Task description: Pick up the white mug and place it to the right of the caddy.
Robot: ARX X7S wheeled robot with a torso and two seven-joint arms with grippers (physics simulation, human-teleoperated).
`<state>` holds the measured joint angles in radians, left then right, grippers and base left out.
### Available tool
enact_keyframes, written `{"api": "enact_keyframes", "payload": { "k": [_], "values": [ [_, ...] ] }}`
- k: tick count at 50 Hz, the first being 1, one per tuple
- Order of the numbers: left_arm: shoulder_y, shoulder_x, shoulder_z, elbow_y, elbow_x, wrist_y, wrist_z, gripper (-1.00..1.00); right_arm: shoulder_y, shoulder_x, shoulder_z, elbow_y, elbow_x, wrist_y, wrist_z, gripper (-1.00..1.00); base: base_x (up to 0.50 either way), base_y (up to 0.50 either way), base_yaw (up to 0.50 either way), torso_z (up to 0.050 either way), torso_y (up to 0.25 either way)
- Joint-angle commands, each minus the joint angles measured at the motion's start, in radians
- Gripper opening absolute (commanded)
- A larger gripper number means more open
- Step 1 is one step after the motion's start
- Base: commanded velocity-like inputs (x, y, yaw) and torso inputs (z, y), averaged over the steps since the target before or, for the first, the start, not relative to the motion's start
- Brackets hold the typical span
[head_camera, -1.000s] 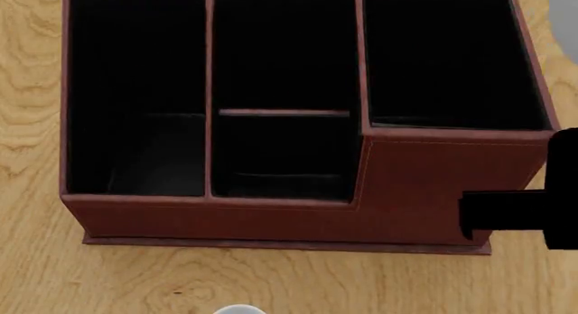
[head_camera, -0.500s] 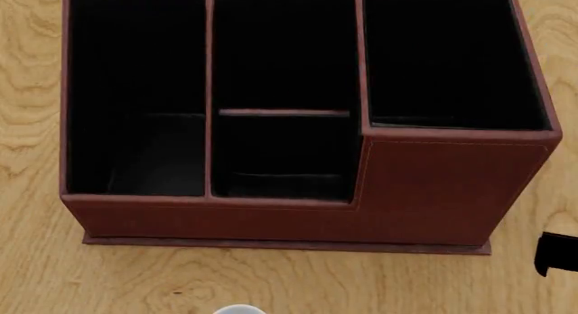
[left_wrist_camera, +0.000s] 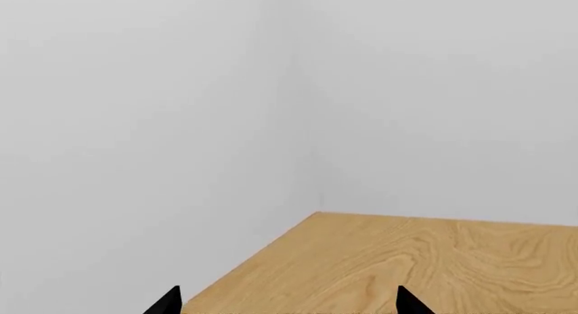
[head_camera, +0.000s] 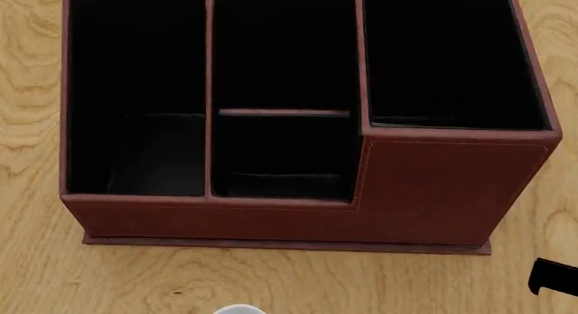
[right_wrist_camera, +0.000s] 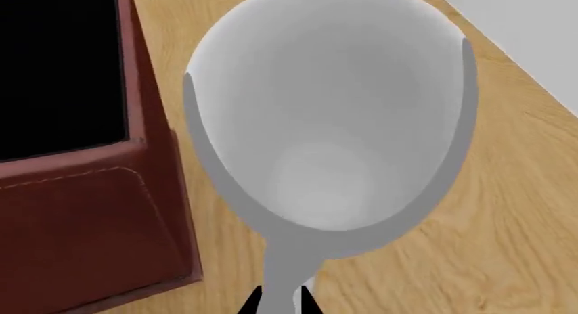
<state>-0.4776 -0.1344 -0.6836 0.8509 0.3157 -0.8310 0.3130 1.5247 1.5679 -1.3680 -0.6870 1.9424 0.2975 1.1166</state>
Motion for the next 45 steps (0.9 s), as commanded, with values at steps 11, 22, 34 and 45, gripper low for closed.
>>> {"api": "enact_keyframes", "payload": {
  "k": [11, 22, 34, 45],
  "values": [
    [0.018, -0.002, 0.03, -0.013, 0.003, 0.014, -0.023, 1.0, -0.048, 0.002, -0.109, 0.087, -0.093, -0.198, -0.134, -1.0, 0.0, 0.0, 0.0, 0.0, 0.001],
    [0.017, -0.003, 0.037, -0.016, -0.003, 0.014, -0.031, 1.0, -0.079, -0.027, -0.133, 0.132, -0.097, -0.234, -0.16, -1.0, 0.0, 0.0, 0.0, 0.0, 0.0],
    [0.03, -0.001, 0.032, -0.034, -0.016, 0.035, -0.043, 1.0, -0.111, -0.077, -0.155, 0.186, -0.094, -0.269, -0.181, -1.0, 0.0, 0.0, 0.0, 0.0, 0.001],
    [0.038, -0.001, 0.036, -0.039, -0.022, 0.042, -0.053, 1.0, -0.12, -0.089, -0.158, 0.201, -0.093, -0.274, -0.186, -1.0, 0.0, 0.0, 0.0, 0.0, 0.001]
  ]
}}
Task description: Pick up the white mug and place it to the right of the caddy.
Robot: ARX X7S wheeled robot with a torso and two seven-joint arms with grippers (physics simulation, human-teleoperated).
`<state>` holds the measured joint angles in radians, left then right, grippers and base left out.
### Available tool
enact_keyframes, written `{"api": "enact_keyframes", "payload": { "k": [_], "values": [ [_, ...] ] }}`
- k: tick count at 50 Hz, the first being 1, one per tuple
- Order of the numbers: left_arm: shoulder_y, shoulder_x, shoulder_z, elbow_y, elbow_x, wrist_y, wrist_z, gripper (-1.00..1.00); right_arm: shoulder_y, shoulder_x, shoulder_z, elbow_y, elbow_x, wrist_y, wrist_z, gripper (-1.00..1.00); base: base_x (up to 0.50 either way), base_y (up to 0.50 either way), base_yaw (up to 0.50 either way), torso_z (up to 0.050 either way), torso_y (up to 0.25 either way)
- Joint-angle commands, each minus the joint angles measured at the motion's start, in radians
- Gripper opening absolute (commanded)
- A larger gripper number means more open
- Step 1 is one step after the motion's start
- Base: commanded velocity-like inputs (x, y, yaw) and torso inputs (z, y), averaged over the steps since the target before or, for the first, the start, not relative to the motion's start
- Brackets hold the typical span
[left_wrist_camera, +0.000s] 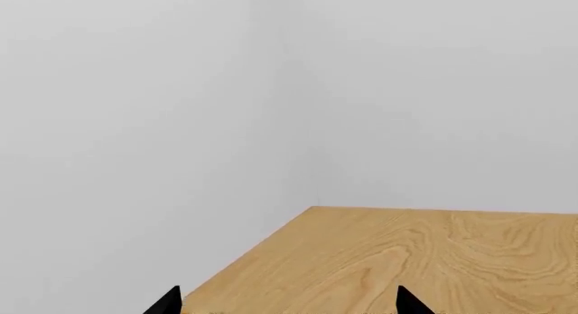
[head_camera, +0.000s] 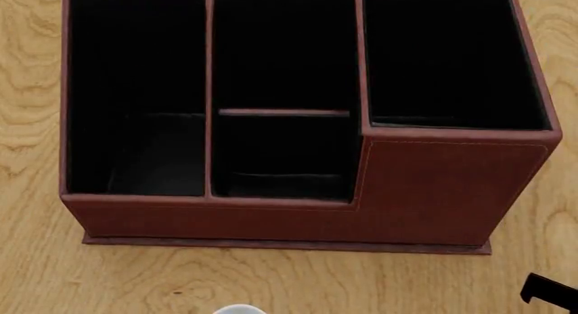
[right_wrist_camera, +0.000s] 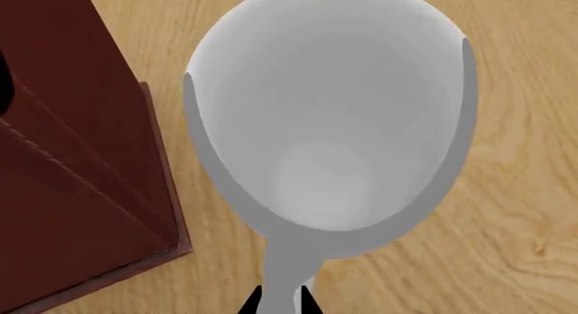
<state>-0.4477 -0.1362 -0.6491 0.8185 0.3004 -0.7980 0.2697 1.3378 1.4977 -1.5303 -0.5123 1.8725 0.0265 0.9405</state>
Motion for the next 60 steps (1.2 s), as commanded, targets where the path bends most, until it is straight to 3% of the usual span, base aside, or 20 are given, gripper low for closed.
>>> {"api": "enact_keyframes", "payload": {
  "k": [1, 60],
  "values": [
    [0.009, 0.002, 0.002, -0.008, -0.008, 0.01, -0.01, 1.0, 0.065, -0.02, 0.004, 0.027, -0.024, -0.005, -0.012, -1.0, 0.0, 0.0, 0.0, 0.0, 0.0],
    [0.032, -0.011, 0.016, -0.011, -0.039, 0.01, -0.044, 1.0, -0.03, -0.056, -0.039, 0.06, -0.014, -0.097, -0.033, -1.0, 0.0, 0.0, 0.0, 0.0, 0.001]
  ]
}}
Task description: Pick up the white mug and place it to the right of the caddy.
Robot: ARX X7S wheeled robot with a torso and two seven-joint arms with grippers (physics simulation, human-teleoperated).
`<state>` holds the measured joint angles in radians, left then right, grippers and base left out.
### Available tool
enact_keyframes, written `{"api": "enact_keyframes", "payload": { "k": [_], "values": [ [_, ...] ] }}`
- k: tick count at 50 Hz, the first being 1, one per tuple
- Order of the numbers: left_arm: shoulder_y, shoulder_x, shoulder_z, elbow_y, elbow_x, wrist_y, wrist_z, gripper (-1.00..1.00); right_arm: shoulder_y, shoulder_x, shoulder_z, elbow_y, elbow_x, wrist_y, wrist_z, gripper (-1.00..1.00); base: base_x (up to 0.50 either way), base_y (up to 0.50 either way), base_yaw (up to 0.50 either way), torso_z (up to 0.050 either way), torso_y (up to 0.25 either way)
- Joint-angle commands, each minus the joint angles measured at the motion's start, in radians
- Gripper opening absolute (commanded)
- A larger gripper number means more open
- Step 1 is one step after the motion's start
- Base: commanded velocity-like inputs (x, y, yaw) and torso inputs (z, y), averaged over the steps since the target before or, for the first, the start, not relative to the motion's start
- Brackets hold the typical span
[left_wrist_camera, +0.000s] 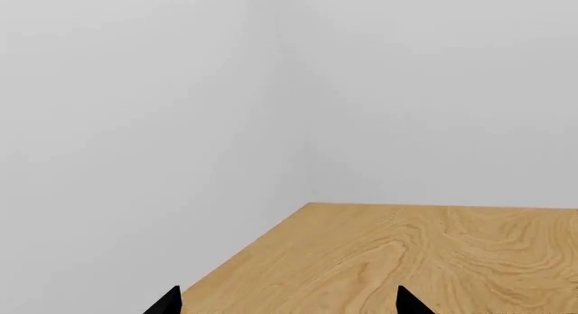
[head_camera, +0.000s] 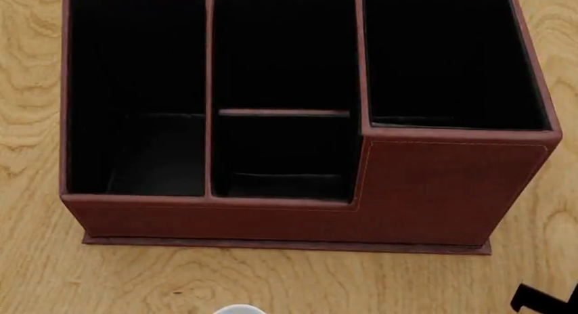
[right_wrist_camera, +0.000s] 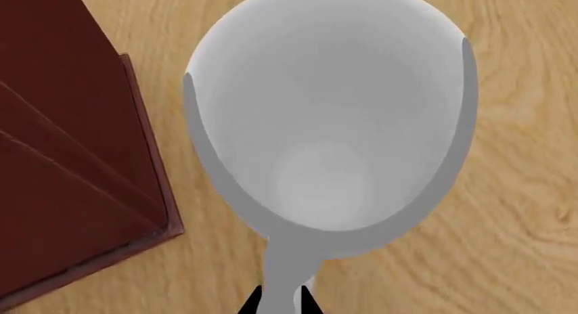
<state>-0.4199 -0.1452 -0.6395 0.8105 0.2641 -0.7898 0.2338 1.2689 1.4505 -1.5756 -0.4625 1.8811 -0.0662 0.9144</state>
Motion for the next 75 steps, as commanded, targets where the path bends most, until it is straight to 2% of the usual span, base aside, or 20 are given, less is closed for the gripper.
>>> {"api": "enact_keyframes", "payload": {
  "k": [1, 75],
  "values": [
    [0.005, -0.002, 0.005, -0.003, -0.004, 0.002, -0.008, 1.0, 0.037, -0.01, 0.006, 0.012, -0.022, -0.006, -0.008, -1.0, 0.0, 0.0, 0.0, 0.0, 0.0],
    [0.039, -0.02, 0.008, -0.002, -0.038, 0.004, -0.046, 1.0, -0.007, -0.177, -0.003, 0.139, -0.033, 0.005, -0.062, -1.0, 0.0, 0.0, 0.0, 0.0, 0.0]
  ]
}}
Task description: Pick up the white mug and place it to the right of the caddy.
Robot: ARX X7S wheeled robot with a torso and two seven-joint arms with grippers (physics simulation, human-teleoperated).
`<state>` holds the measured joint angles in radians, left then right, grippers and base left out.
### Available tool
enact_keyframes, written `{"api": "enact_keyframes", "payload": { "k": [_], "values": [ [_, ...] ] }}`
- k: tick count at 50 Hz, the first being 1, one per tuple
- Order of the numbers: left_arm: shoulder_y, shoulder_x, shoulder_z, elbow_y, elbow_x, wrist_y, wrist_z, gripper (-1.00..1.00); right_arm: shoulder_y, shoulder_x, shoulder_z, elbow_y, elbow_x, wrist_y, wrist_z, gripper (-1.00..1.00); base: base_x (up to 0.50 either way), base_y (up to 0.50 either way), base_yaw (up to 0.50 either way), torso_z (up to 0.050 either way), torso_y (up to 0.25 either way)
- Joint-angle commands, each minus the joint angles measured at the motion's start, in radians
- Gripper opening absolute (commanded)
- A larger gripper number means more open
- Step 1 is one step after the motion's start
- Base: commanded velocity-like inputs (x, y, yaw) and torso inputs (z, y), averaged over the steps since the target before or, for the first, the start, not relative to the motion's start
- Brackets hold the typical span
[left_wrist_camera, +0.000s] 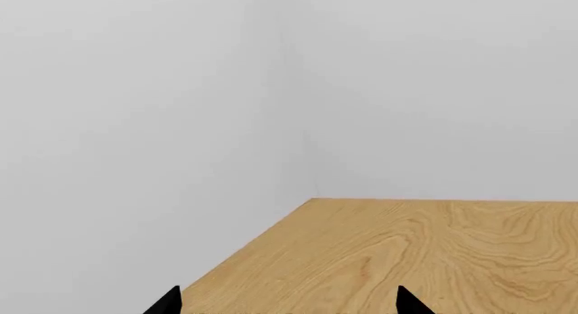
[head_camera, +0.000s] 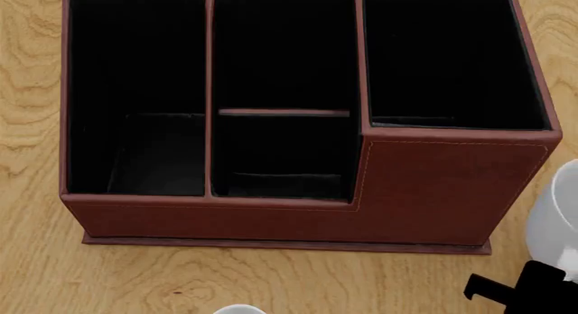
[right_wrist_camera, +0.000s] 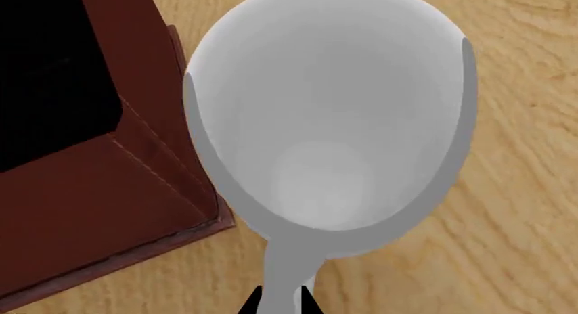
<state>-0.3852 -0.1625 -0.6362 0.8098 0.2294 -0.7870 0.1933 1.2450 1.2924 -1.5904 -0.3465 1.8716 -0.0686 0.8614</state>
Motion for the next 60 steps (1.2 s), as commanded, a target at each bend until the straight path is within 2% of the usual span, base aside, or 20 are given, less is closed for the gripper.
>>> {"api": "enact_keyframes", "payload": {
  "k": [1, 60],
  "values": [
    [0.005, -0.002, 0.005, -0.004, -0.004, 0.004, -0.007, 1.0, 0.016, -0.02, 0.012, 0.024, -0.023, 0.007, -0.01, -1.0, 0.0, 0.0, 0.0, 0.0, 0.0],
    [0.02, -0.012, 0.026, -0.018, -0.026, 0.011, -0.041, 1.0, -0.046, -0.052, 0.006, 0.079, -0.013, -0.027, -0.035, -1.0, 0.0, 0.0, 0.0, 0.0, 0.001]
  ]
}}
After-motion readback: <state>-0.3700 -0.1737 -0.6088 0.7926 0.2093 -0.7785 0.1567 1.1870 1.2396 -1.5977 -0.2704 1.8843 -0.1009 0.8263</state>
